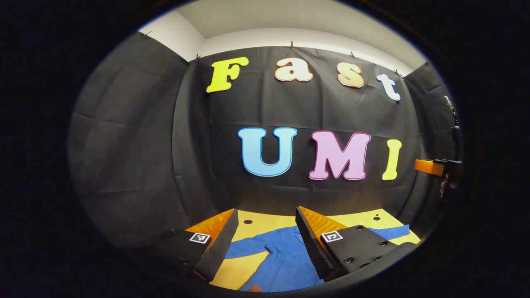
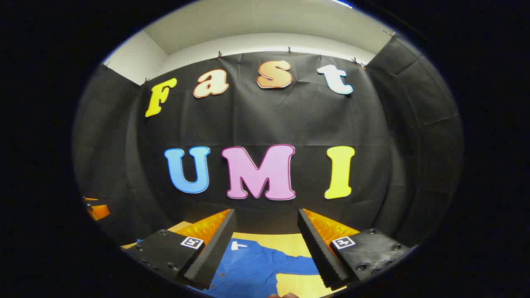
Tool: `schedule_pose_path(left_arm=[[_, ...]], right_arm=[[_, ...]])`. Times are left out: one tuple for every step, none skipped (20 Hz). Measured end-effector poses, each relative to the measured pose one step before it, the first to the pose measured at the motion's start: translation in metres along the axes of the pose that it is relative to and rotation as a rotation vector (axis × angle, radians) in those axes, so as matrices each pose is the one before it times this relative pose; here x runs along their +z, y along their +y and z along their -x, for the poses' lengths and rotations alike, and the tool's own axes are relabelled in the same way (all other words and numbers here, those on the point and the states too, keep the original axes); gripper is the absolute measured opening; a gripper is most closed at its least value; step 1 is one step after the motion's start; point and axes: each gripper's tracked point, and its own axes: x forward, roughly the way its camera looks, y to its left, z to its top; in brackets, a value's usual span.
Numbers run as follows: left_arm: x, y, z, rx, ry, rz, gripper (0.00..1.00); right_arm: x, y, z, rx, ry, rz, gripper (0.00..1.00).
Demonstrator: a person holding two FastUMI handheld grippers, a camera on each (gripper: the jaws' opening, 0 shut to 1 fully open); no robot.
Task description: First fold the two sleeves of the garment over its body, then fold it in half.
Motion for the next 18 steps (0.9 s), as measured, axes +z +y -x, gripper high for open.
schedule_pose_path(left_arm=[[0.00067,-0.00147,-0.00518,-0.00467,-0.00152,-0.00673,0.8],[0.00177,-0.00216,-0.00515,-0.00846,0.00017,-0.00082,0.8],[0.0002,-0.00332,-0.00341,-0.01258,-0.00053,0.00659,0.8],[0.00081,-0.00386,-0.00395,-0.01486,0.0027,0.00945,0.79],[-0.00231,-0.00214,-0.00348,-0.01126,0.00535,0.00807,0.79],[-0.00037,-0.00193,-0.00314,-0.00806,0.00138,0.00505,0.79],[-0.00031,-0.00065,-0.00303,-0.00642,-0.00035,0.00189,0.79],[0.00039,-0.00115,-0.0033,-0.00612,0.00152,-0.00056,0.8],[-0.00131,-0.00002,-0.00199,-0.00525,0.00223,-0.00199,0.8],[0.00059,-0.00068,-0.00235,-0.00498,-0.00012,-0.00151,0.8],[0.00054,-0.00051,-0.0007,-0.00306,-0.00112,-0.00152,0.8],[0.00275,0.00015,-0.00106,-0.0001,-0.00396,0.00087,0.8],[0.00006,0.00061,-0.00101,-0.00234,-0.00212,0.00138,0.8],[0.00185,-0.00042,-0.00099,-0.00236,-0.00258,0.00224,0.8],[0.00029,-0.0005,-0.00111,-0.00425,-0.00363,0.0019,0.8],[0.00054,-0.00051,-0.00141,-0.00396,-0.00185,-0.00025,0.79],[-0.00264,0.00032,0.00051,-0.00007,0.0017,-0.00152,0.8],[-0.00233,0.00079,-0.0005,0.00194,0.00505,-0.00181,0.8]], right_arm=[[-0.00029,-0.00708,-0.00301,-0.01669,0.01519,0.00223,0.94],[-0.0009,-0.0049,-0.0032,-0.01286,0.00853,-0.00006,0.97],[0.0016,-0.00623,-0.00208,-0.01507,0.00372,-0.00052,1.0],[0.00164,-0.00413,-0.0023,-0.01227,0.0016,0.00372,1.0],[0.00026,-0.00311,-0.00139,-0.01182,0.00282,0.00661,0.96],[-0.00126,-0.00167,-0.00048,-0.00903,0.00293,0.00729,0.95],[-0.00072,-0.00039,0.00043,-0.00326,0.00263,0.00551,0.96],[-0.00172,0.00207,-0.00044,0.00152,0.00403,0.00632,0.96],[-0.00235,0.00314,-0.00042,0.00493,0.00792,0.00863,0.96],[-0.0039,0.00303,-0.00077,0.00446,0.00967,0.01149,0.96],[-0.00325,0.00246,-0.00002,0.00476,0.00921,0.01097,0.96],[-0.00243,0.00362,0.00144,0.0083,0.00878,0.00711,0.96],[-0.00022,0.00494,-0.00018,0.01172,0.0039,0.00458,0.96],[0.00038,0.00358,-0.00043,0.0097,0.00005,0.00795,0.96],[-0.00145,0.00086,-0.00027,0.0054,0.00664,0.0019,0.96],[-0.00516,-0.00272,-0.0021,-0.00642,0.01475,-0.00547,0.96],[-0.00212,-0.00312,-0.00128,-0.00915,0.01918,-0.01771,0.96],[-0.00056,-0.00151,-0.00219,0.00066,0.01786,-0.02243,0.96]])
